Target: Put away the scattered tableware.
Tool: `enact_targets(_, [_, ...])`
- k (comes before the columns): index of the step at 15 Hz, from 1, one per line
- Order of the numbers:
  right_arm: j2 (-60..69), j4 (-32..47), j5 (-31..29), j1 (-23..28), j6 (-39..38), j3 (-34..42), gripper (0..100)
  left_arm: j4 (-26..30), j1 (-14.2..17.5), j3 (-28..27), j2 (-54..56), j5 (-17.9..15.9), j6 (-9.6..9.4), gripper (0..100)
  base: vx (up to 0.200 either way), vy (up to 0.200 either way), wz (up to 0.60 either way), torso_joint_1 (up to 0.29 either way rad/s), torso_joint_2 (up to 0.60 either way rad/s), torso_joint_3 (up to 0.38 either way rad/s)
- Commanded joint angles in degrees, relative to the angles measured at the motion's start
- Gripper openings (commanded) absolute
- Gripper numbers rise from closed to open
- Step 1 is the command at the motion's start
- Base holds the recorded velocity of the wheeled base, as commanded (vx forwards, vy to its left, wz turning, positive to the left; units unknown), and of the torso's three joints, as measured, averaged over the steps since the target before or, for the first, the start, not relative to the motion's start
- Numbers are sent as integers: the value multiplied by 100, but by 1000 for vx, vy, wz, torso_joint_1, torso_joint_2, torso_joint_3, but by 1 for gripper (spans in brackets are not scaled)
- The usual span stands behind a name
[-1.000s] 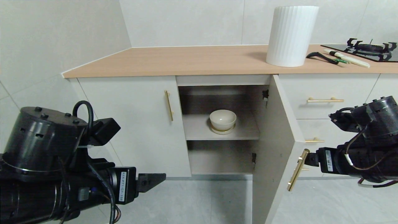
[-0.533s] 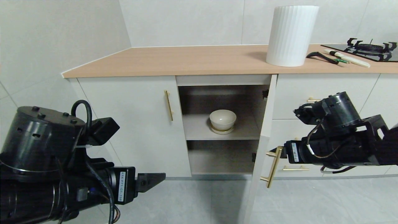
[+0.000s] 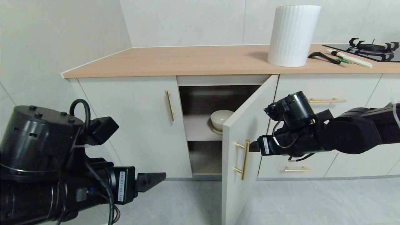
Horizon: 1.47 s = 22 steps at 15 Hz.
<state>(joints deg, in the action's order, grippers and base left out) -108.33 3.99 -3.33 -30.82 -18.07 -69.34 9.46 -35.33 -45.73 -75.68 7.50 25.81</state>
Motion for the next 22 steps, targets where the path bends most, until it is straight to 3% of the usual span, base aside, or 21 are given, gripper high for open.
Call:
enact_targets(1, [-250,-38,-10,-12,-21,-115,100,-6,0,11,-61,6,3,100,0,0,0,0,0,0])
enact_targets(7, [-470,-759,-45,-21,-452,-124,100,-67,-106,20,-70,199,-14,100,0,0,0,0,0,0])
enact_targets(9, [-549,-1014,-54,-30,-575,-124,100,-67,-106,29,-43,261,-102,100,0,0,0,0,0,0])
enact_targets(15, [-655,-1172,-63,-73,-856,-194,100,-85,-106,29,-43,261,-102,100,167,0,0,1,-2,4])
enact_targets(18, [-637,-1172,-54,-126,-874,-176,100,-225,-106,29,-26,279,-85,100,0,0,0,0,0,0])
enact_targets(22, [-664,-1234,-63,-346,-1375,-308,100,-269,-106,29,-26,577,-67,100,0,0,0,0,0,0])
